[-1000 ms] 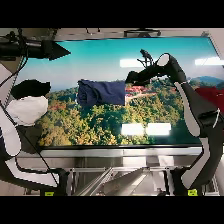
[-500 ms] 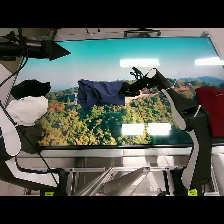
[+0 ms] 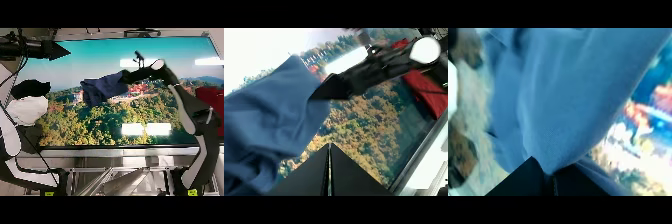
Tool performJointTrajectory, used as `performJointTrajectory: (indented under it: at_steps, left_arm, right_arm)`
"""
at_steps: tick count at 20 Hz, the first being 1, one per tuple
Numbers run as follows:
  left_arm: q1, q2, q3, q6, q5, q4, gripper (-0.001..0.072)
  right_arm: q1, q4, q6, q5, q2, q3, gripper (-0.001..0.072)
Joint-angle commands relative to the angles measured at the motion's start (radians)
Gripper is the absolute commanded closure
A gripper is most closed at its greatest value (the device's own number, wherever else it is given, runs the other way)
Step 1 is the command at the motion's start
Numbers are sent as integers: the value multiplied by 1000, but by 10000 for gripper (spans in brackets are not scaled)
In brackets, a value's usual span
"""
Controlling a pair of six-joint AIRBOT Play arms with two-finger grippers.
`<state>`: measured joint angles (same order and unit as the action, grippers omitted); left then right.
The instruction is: Fold the shirts.
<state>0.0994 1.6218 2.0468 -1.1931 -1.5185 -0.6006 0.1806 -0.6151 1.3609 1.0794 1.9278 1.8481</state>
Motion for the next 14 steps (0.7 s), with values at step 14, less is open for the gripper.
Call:
performJointTrajectory:
  at_steps: [14]
  left_arm:
    - [-2,0,0,-1,15,1,691]
  right_arm:
    - [-1038,-85,309,69,-359,154,694]
